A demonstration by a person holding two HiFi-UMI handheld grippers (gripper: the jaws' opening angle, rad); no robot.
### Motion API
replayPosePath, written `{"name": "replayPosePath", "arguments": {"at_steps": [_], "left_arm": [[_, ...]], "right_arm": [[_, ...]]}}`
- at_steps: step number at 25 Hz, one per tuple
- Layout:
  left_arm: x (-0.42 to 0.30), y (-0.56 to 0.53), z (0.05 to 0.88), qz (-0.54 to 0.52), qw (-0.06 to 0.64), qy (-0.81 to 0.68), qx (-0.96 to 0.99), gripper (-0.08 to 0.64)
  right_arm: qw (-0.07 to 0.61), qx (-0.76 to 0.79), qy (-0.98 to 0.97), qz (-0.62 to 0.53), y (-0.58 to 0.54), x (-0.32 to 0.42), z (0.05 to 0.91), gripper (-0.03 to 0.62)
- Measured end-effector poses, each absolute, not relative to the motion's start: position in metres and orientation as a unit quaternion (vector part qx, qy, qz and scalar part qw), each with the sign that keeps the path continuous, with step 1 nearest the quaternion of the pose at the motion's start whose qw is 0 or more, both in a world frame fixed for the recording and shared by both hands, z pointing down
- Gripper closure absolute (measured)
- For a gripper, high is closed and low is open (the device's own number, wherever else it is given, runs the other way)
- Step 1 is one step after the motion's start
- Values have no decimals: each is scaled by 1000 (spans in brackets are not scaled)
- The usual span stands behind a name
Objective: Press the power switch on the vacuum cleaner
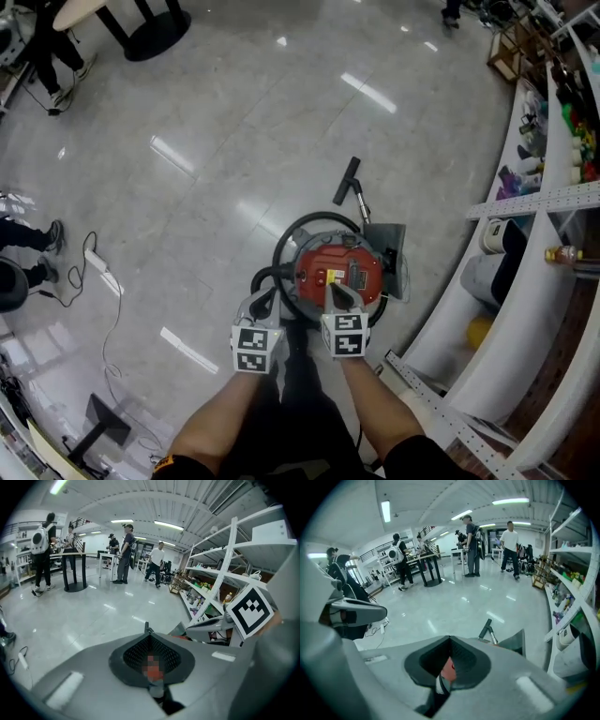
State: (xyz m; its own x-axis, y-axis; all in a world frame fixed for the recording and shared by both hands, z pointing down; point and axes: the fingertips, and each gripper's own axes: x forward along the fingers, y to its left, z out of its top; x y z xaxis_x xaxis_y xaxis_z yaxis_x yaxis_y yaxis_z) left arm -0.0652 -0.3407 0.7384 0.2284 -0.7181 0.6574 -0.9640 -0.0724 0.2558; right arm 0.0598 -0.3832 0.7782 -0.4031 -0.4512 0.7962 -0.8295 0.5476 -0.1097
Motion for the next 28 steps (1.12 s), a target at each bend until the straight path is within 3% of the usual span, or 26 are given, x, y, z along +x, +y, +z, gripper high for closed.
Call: {"name": "replayPosePath", "arguments": {"at_steps": [10, 28], "left_arm": [[-62, -332, 643, 144, 292, -627, 708, 545], [-50, -275, 540, 106, 199, -617, 754, 545]], "right_arm": [[314, 367, -856, 182, -368, 56, 651, 600], [228, 372, -892, 123, -310, 46, 536, 600]]}}
